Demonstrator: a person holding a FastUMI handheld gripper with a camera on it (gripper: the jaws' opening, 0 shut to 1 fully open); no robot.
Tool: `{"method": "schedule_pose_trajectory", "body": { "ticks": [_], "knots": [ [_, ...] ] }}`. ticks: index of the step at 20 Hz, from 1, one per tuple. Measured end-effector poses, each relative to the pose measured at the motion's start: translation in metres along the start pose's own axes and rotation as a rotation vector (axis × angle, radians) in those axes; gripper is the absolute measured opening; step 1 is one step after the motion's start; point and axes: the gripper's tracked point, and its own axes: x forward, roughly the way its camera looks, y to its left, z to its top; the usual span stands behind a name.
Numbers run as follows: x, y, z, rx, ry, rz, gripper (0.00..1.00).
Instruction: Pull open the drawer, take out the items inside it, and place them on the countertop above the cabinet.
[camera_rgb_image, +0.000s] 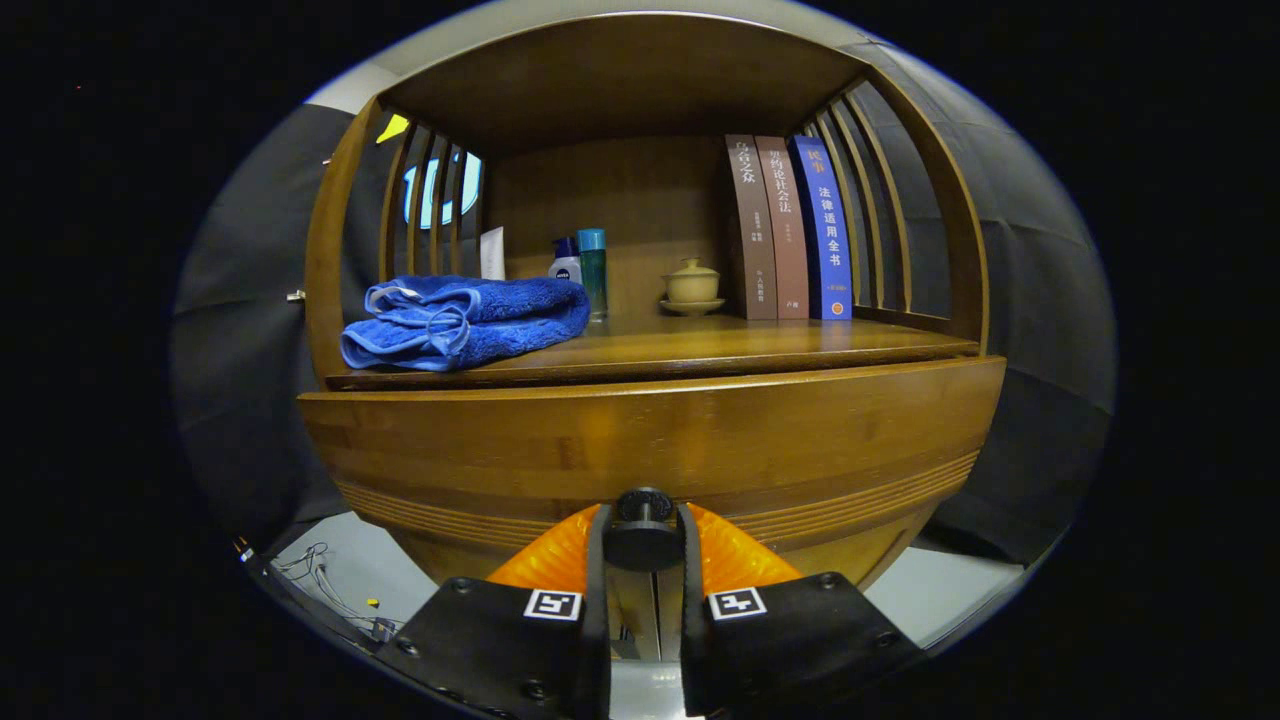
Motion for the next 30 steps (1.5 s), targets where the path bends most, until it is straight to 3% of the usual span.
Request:
{"method": "schedule_pose_trajectory", "body": {
  "ticks": [14, 25, 30],
  "knots": [
    [-0.106, -0.001, -0.018, 0.005, 0.020, 0.032, 0.31],
    [-0.124, -0.004, -0.031, 0.007, 0.041, 0.026, 0.31],
    [-0.130, -0.008, -0.036, -0.041, 0.091, 0.027, 0.87]
  ]
}}
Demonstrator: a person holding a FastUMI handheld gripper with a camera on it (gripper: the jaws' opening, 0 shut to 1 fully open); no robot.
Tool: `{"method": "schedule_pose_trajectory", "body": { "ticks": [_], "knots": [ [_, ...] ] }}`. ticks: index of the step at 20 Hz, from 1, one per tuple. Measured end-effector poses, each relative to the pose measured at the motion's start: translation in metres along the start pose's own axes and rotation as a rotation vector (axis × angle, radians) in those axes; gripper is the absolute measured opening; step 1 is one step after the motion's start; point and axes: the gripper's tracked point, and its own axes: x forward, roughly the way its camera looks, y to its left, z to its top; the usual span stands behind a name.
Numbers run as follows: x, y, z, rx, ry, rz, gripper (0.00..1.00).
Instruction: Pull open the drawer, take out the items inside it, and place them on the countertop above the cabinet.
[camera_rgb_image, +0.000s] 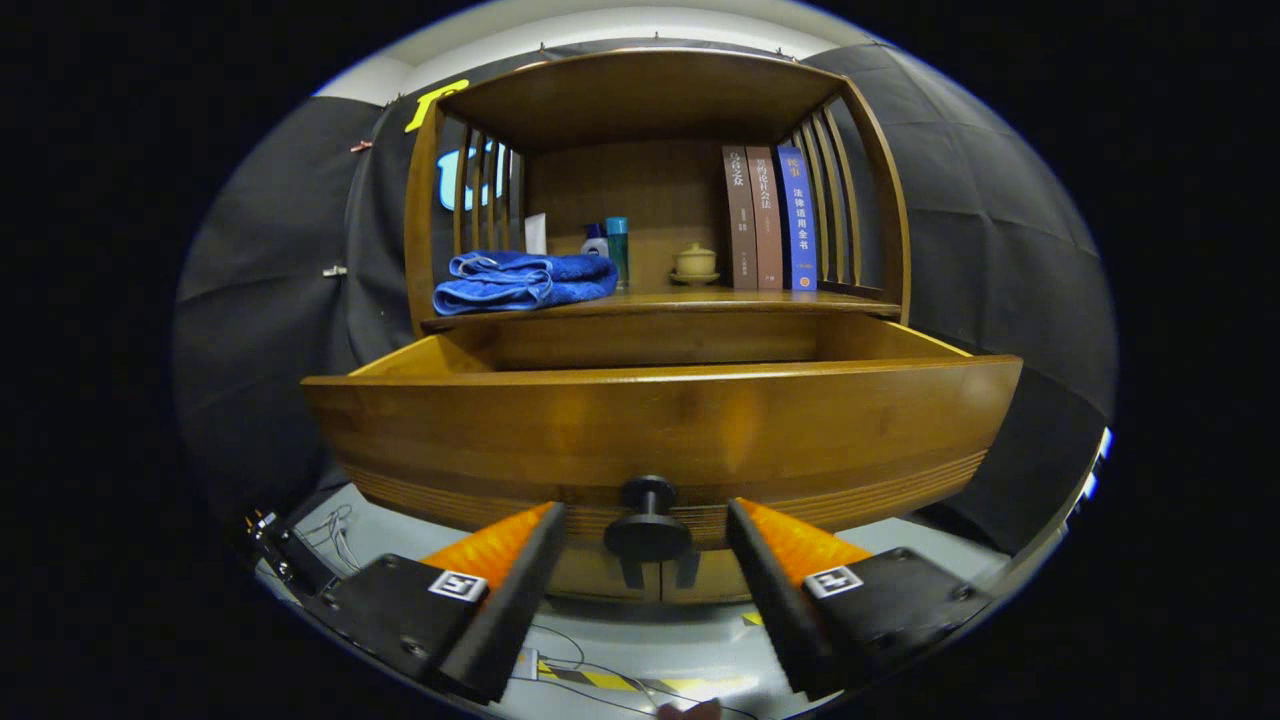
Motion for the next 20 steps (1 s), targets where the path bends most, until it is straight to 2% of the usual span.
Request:
{"method": "schedule_pose_trajectory", "body": {
  "ticks": [1, 3, 5, 9, 12, 15, 20],
  "knots": [
    [-0.005, 0.000, 0.007, 0.012, -0.008, 0.005, 0.98],
    [-0.018, -0.001, 0.025, 0.007, -0.028, 0.015, 0.97],
    [-0.028, -0.015, 0.052, -0.073, -0.041, -0.004, 0.97],
    [-0.041, -0.010, 0.128, -0.126, -0.090, 0.051, 0.98],
    [-0.029, -0.004, 0.165, -0.137, -0.036, 0.094, 0.99],
    [0.002, -0.010, 0.181, -0.179, 0.063, 0.091, 0.99],
    [0.063, -0.014, 0.152, -0.195, 0.305, 0.100, 0.99]
  ]
}}
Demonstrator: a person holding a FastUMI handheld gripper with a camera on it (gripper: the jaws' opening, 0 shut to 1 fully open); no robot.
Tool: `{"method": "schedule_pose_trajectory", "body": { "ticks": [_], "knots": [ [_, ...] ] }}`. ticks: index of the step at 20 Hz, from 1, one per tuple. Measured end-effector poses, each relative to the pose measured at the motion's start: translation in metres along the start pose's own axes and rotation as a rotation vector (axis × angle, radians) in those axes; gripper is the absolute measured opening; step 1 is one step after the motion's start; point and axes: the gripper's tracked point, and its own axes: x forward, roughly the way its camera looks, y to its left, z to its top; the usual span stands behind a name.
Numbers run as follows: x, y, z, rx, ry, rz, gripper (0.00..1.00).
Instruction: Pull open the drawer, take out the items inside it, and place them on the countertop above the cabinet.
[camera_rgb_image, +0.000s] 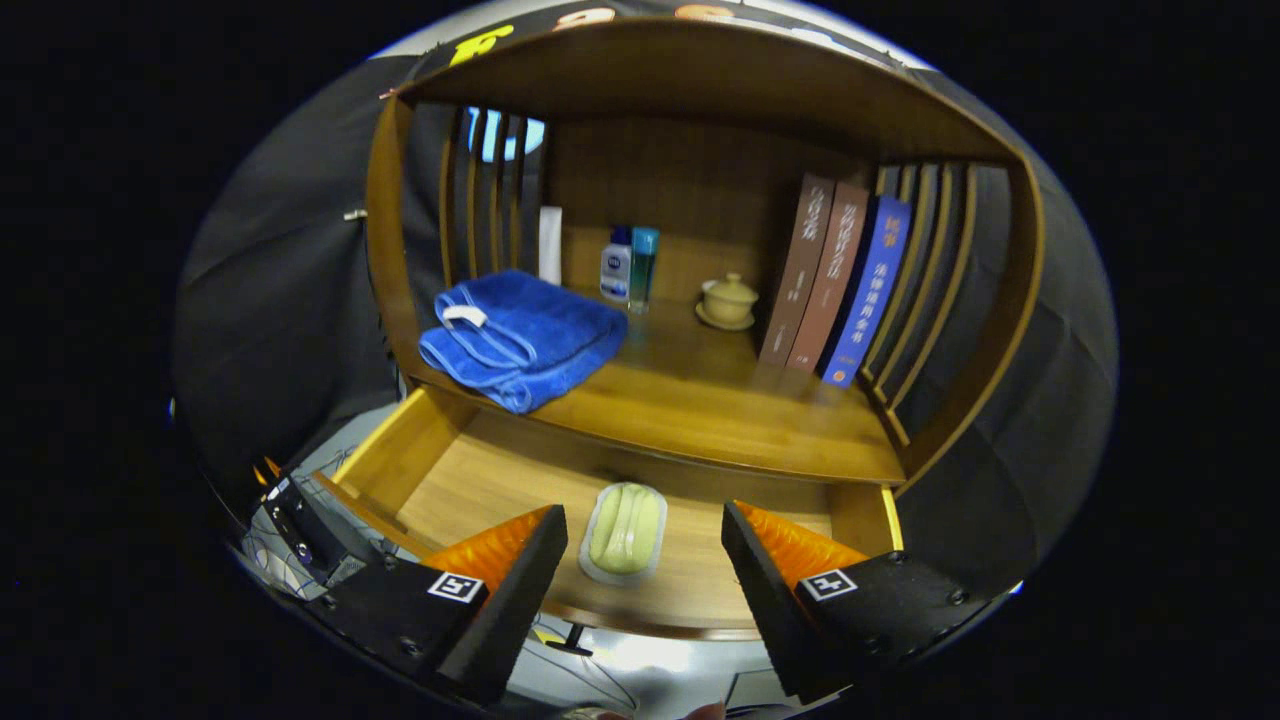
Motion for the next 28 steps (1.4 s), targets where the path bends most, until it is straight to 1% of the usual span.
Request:
{"method": "schedule_pose_trajectory", "body": {
  "ticks": [4, 10, 14, 17, 19, 21, 22, 23, 24, 26, 28],
  "knots": [
    [0.042, -0.002, -0.023, 0.024, 0.131, 0.003, 0.99],
    [0.068, 0.001, -0.047, 0.026, 0.229, 0.015, 0.99],
    [0.080, 0.007, -0.057, 0.061, 0.322, 0.038, 0.99],
    [0.095, 0.001, -0.060, 0.048, 0.370, -0.002, 0.99],
    [0.103, 0.006, -0.068, 0.055, 0.410, -0.001, 0.99],
    [0.111, 0.015, -0.077, 0.094, 0.443, 0.015, 0.87],
    [0.115, 0.017, -0.081, 0.100, 0.457, 0.015, 0.76],
    [0.116, 0.020, -0.086, 0.099, 0.474, 0.024, 0.62],
    [0.113, 0.019, -0.085, 0.105, 0.486, 0.014, 0.49],
    [0.116, 0.015, -0.076, 0.186, 0.456, -0.016, 0.22],
    [0.113, 0.017, -0.071, 0.249, 0.468, 0.019, 0.22]
  ]
}}
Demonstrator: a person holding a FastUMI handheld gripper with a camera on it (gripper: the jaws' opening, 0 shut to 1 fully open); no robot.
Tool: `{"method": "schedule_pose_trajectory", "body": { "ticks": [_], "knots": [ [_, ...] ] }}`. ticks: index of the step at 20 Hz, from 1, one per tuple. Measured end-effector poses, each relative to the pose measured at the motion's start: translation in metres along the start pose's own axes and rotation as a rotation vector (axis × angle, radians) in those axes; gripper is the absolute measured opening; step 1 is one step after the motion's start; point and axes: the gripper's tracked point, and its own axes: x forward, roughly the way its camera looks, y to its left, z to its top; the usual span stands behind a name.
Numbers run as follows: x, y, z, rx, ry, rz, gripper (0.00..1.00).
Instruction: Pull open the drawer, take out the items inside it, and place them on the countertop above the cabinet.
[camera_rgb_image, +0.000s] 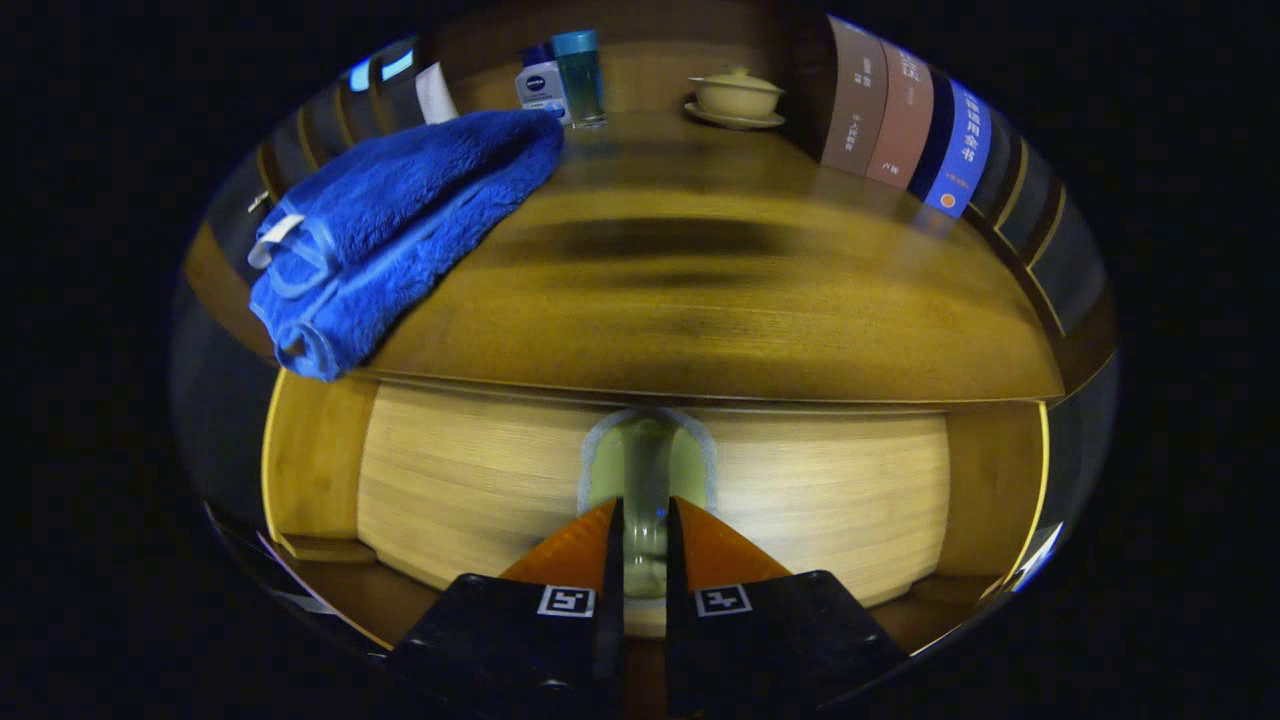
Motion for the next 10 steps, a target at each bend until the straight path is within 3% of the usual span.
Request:
{"method": "schedule_pose_trajectory", "body": {
  "ticks": [10],
  "knots": [
    [-0.097, 0.018, 0.015, -0.019, -0.047, 0.076, 0.21]
  ]
}}
